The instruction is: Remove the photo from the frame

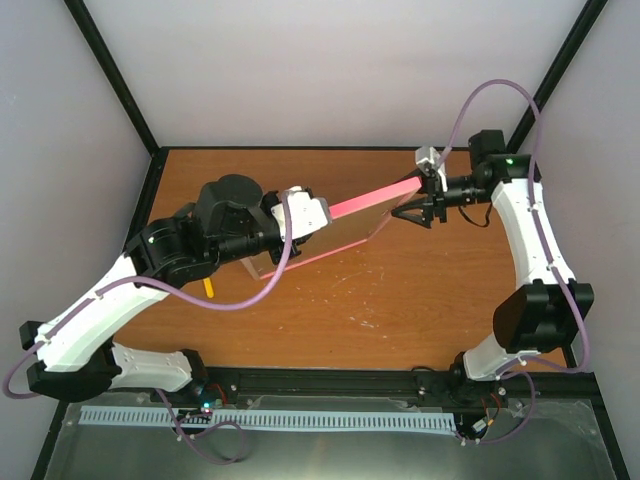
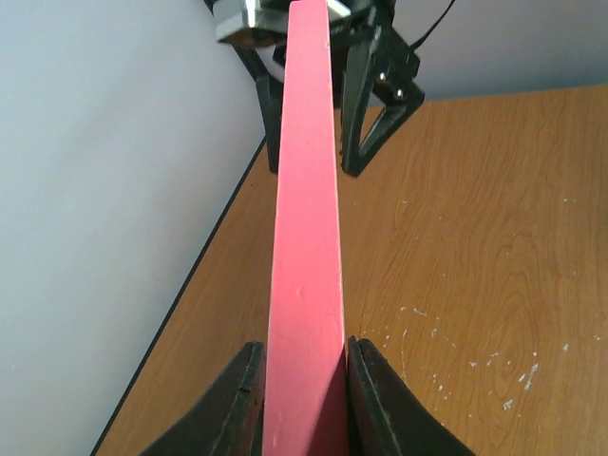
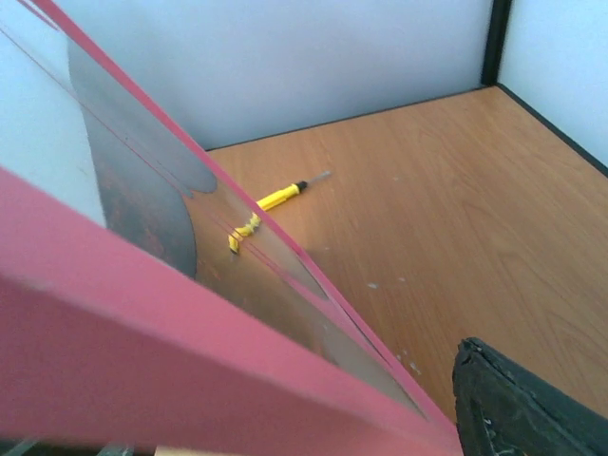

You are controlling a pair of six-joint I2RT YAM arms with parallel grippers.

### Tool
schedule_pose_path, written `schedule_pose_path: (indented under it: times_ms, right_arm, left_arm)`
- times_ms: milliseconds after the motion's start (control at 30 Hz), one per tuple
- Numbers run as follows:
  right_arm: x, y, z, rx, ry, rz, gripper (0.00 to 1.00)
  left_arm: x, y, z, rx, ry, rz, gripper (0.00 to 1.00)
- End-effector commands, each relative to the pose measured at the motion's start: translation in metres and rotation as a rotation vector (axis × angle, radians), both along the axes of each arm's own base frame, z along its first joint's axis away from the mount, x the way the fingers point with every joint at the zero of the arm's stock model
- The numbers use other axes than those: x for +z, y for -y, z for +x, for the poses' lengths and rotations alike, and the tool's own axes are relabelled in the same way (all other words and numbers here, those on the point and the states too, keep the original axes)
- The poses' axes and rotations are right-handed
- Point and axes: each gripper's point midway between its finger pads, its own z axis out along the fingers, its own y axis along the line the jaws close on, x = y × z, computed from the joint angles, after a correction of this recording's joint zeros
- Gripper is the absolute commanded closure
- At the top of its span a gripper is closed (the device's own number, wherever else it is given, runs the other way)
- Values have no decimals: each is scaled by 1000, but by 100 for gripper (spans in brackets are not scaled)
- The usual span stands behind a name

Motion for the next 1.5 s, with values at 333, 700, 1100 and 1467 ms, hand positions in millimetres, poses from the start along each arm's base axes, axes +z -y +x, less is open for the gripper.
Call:
schedule_pose_path:
  times_ms: [333, 700, 1100, 1467]
  right_arm:
    - [9, -21, -34, 137, 83, 79, 54]
    - [4, -21, -45, 133, 49, 104, 88]
    - [-44, -6, 10, -73, -273, 75, 97]
    - [-87, 17, 53, -240, -491, -5, 97]
  left_arm:
    - [93, -16, 20, 61, 198, -259, 99]
    - [107, -45, 43, 267, 309, -342, 31]
    - [84, -93, 44, 466, 309, -468, 8]
    - [-27, -132, 44, 684, 74, -712, 8]
